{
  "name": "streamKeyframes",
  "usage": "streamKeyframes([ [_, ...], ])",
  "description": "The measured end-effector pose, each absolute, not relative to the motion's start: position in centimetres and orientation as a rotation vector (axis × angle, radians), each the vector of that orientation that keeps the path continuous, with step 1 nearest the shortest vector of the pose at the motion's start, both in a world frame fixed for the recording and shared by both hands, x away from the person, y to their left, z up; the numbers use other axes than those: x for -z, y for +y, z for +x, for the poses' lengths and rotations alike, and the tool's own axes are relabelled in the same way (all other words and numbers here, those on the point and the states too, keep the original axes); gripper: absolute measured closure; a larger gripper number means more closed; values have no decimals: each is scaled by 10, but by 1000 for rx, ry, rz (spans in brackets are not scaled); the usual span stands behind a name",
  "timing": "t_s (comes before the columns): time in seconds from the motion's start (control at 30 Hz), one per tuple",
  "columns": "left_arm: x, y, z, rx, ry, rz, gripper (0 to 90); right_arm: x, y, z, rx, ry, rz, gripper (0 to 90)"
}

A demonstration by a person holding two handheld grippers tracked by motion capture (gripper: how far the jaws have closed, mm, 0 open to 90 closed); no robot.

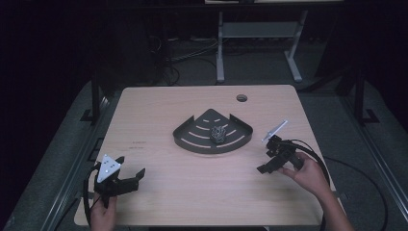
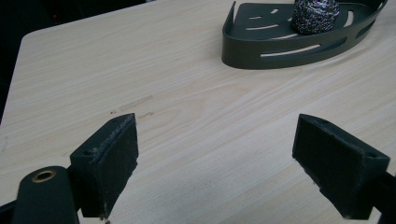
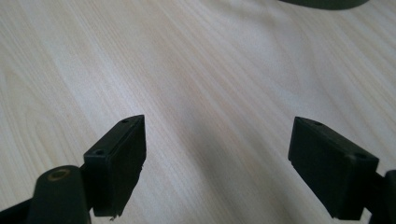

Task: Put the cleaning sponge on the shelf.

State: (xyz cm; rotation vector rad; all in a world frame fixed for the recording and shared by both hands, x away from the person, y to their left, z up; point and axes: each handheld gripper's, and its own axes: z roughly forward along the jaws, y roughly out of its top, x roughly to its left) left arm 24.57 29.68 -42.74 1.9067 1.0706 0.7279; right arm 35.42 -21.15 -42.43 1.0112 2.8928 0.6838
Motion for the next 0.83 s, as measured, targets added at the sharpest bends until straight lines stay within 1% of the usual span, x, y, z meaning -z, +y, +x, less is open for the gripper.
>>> streamKeyframes([
  [0.83, 427, 296, 246, -727, 1064, 1912, 138, 438, -235, 328, -714, 2852, 1057, 185],
])
